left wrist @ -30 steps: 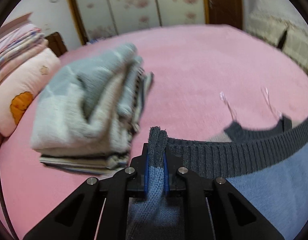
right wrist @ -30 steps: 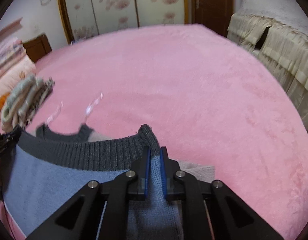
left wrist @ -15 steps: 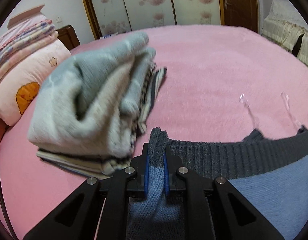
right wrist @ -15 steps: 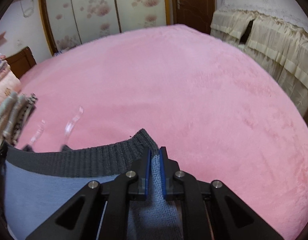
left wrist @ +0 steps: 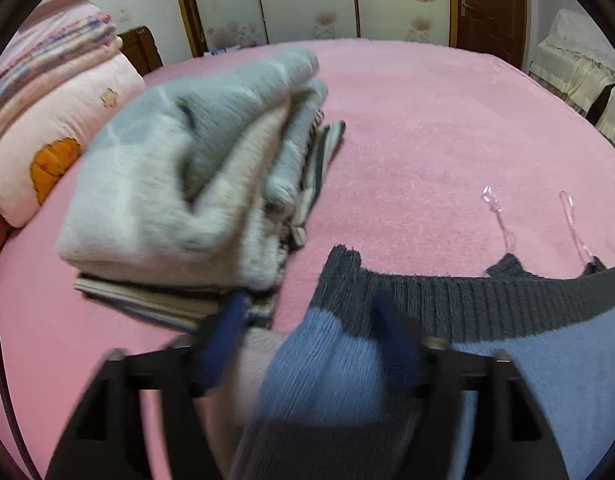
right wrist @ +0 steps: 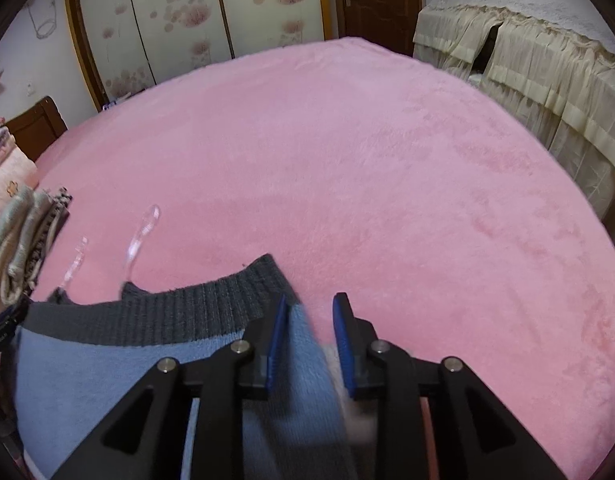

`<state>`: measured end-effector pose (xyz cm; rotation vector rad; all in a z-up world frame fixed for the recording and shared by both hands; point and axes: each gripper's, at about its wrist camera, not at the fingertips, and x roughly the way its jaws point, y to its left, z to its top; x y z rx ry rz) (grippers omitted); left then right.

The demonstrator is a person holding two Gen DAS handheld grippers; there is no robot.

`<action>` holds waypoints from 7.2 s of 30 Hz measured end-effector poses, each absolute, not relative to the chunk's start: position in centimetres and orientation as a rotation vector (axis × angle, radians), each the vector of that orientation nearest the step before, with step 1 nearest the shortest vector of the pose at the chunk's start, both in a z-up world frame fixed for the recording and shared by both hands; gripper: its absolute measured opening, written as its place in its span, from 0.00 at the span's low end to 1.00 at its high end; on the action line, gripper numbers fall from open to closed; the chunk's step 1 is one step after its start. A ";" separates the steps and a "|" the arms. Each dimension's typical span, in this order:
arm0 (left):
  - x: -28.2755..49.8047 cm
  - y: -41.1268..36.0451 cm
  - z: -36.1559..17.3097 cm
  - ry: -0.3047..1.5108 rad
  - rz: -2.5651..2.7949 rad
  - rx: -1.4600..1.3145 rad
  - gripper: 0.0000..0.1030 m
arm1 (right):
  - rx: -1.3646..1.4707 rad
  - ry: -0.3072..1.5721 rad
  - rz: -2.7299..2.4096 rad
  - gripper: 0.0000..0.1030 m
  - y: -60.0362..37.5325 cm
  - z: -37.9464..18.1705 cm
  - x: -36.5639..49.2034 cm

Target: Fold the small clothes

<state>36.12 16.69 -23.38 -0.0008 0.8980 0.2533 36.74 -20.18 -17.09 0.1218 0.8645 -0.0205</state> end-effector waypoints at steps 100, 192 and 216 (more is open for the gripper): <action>11.4 18.7 -27.0 0.877 0.102 -0.845 0.78 | 0.008 0.722 0.237 0.02 -7.5 -13.0 17.0; 21.0 -19.7 -19.4 0.788 -0.373 0.089 0.65 | 0.333 0.803 0.041 0.03 -28.2 -17.3 17.6; 18.2 -0.3 -19.0 0.884 -0.085 -0.372 0.83 | 0.262 0.757 0.228 0.47 -22.5 -12.2 16.4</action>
